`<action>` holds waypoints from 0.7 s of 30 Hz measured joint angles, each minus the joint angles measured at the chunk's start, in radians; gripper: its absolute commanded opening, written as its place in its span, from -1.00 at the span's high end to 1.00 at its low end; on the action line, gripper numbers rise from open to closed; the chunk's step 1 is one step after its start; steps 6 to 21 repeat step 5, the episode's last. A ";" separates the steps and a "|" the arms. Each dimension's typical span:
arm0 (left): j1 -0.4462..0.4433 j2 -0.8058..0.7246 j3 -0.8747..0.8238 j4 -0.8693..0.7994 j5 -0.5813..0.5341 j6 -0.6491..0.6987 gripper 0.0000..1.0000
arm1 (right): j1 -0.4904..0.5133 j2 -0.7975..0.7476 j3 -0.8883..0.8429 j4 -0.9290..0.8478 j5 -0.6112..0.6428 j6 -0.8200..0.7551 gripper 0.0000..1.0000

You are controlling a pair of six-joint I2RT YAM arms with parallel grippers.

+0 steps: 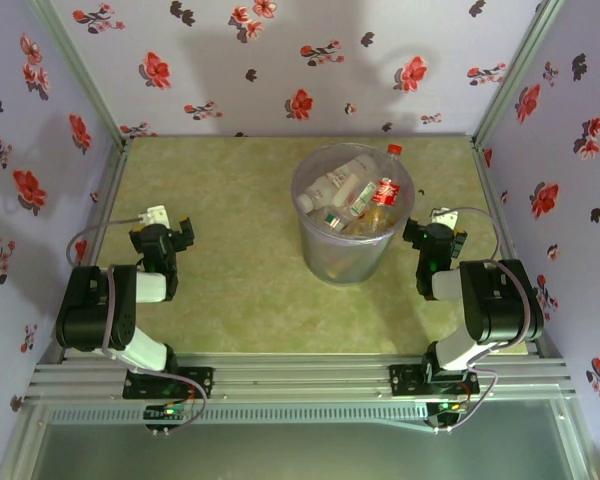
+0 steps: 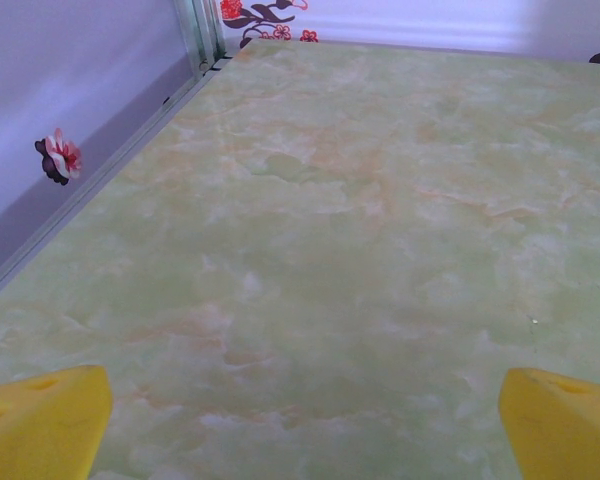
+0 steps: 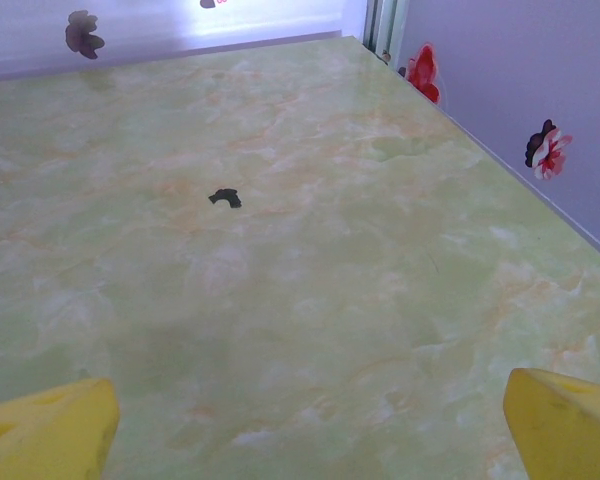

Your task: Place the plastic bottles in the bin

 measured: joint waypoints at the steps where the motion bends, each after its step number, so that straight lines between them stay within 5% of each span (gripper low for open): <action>1: 0.000 0.000 0.000 0.000 0.000 0.000 -0.99 | 0.000 0.000 0.000 0.000 0.000 0.000 -0.99; 21: 0.000 0.000 0.000 0.000 0.000 0.000 -0.99 | 0.000 0.000 0.000 0.000 0.000 0.000 -0.99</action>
